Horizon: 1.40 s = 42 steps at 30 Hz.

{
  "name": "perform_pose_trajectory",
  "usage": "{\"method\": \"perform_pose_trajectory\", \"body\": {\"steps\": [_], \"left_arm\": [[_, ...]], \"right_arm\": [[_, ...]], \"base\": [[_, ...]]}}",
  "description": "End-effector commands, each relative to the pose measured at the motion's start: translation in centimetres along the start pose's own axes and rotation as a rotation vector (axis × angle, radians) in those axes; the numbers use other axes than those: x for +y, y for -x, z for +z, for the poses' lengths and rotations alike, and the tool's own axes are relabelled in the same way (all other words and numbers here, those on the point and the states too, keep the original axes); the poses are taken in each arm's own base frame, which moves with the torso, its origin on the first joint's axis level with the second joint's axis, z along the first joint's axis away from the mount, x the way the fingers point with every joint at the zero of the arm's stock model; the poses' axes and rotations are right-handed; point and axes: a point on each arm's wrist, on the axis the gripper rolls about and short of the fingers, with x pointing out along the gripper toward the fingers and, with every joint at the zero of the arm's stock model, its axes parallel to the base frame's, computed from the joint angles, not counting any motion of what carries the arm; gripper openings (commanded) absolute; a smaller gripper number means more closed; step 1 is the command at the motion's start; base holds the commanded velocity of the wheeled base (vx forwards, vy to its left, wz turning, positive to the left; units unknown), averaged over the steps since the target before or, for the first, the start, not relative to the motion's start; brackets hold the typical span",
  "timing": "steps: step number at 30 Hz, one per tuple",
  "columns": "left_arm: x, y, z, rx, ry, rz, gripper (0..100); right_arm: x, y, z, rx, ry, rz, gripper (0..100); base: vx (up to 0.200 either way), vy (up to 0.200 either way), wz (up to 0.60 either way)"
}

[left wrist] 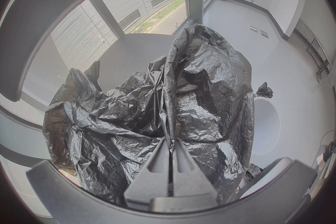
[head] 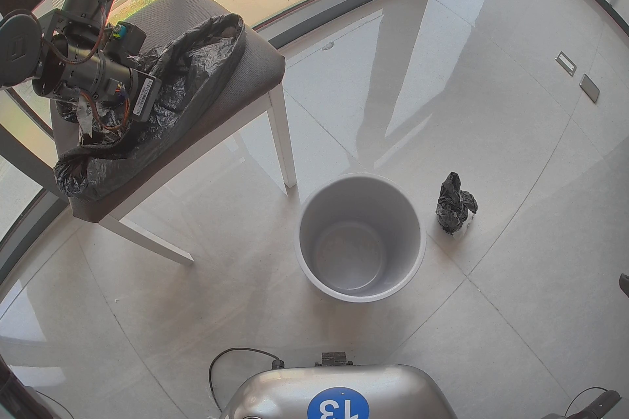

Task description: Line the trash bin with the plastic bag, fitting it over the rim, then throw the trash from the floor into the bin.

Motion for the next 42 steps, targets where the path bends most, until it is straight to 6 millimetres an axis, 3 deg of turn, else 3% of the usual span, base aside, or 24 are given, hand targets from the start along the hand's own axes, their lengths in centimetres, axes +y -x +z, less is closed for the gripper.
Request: {"method": "perform_pose_trajectory", "body": {"steps": [1, 9, 10, 16, 24, 34, 42], "left_arm": [[0.0, 0.9, 0.0, -0.014, 0.014, -0.002, 0], [-1.0, 2.3, 0.5, -0.052, 0.059, -0.035, 0], [-1.3, 2.5, 0.6, -0.057, 0.065, -0.044, 0], [-1.3, 2.4, 0.5, -0.054, 0.077, -0.047, 0], [-1.5, 2.4, 0.6, -0.06, 0.092, -0.054, 0], [-6.5, 6.2, 2.8, -0.196, 0.13, -0.23, 0], [-9.1, 9.4, 5.0, -0.312, 0.141, -0.349, 0]], "right_arm": [[0.0, -0.1, 0.2, -0.003, 0.01, 0.006, 100], [-0.2, -0.9, 1.0, 0.005, 0.065, 0.01, 100], [-0.3, -1.7, 1.5, 0.014, 0.083, 0.019, 100], [-0.5, -3.4, 2.5, 0.017, 0.084, 0.018, 100], [-0.6, -4.2, 2.3, 0.044, 0.08, 0.024, 100], [-0.3, -5.2, 1.9, 0.081, 0.163, 0.079, 100], [0.5, -6.4, 2.1, 0.104, 0.212, 0.191, 100]], "base": [[0.0, 0.0, 0.0], [0.0, 0.0, 0.0], [0.0, 0.0, 0.0], [0.0, 0.0, 0.0], [0.0, 0.0, 0.0], [0.0, 0.0, 0.0], [0.0, 0.0, 0.0]]}}
